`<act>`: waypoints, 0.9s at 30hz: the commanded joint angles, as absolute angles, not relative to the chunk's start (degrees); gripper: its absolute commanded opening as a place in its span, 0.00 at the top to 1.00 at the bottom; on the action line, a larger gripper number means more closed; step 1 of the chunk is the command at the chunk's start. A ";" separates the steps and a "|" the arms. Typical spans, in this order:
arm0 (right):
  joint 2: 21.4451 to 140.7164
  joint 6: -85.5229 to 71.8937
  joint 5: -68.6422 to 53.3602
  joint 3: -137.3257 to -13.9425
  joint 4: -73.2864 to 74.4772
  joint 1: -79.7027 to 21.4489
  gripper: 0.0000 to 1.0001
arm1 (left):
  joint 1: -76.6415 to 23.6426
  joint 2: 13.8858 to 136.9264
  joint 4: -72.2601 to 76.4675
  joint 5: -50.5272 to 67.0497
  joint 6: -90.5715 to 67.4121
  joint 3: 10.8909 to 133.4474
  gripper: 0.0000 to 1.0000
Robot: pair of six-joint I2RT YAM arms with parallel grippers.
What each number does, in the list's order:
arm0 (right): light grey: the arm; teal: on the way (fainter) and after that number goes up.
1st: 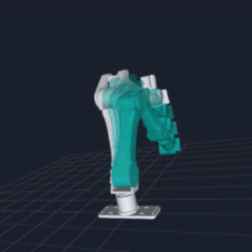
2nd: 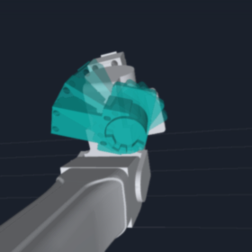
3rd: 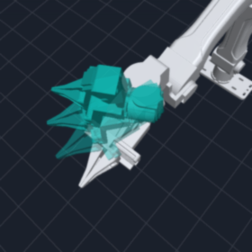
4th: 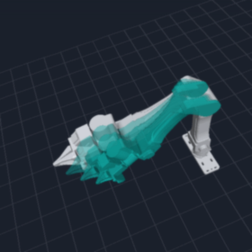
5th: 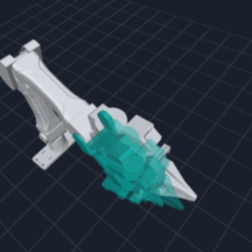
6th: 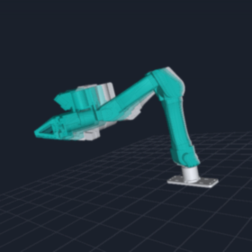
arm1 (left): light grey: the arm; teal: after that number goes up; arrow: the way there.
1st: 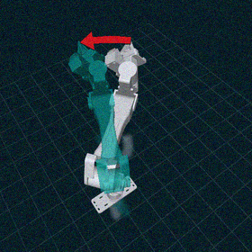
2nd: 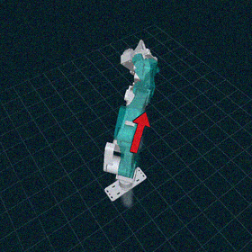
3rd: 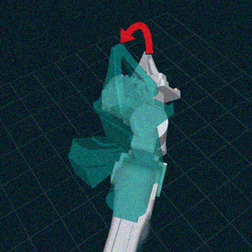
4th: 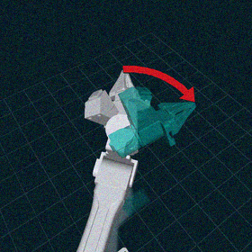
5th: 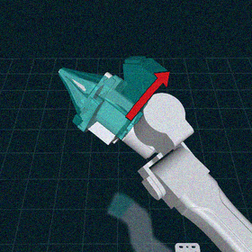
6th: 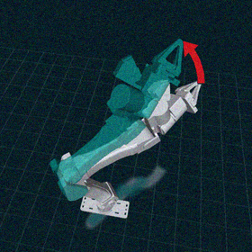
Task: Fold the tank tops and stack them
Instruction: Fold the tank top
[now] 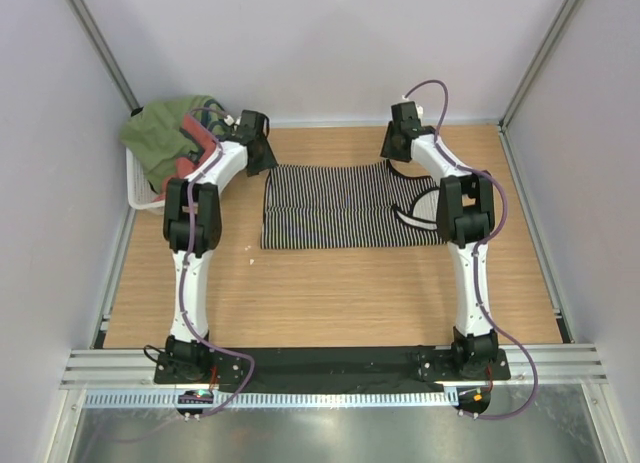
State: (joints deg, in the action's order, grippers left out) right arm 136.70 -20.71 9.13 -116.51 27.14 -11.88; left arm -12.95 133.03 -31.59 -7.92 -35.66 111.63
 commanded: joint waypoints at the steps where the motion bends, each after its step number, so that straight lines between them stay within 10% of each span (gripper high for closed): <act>1: 138.34 -19.07 6.42 -120.67 27.77 -11.87 0.58 | -12.22 133.33 -29.10 -7.74 -35.24 113.64 0.51; 7: 139.83 -19.42 6.24 -120.67 28.21 -11.69 0.62 | -12.04 135.35 -27.95 -5.63 -35.42 114.34 0.45; 14: 139.48 -19.34 6.15 -120.67 28.04 -11.60 0.90 | -11.78 137.02 -27.86 -4.40 -35.68 115.14 0.45; 27: 139.66 -19.42 4.66 -120.76 28.21 -11.60 0.93 | -11.34 139.48 -27.59 -0.96 -37.44 118.21 0.46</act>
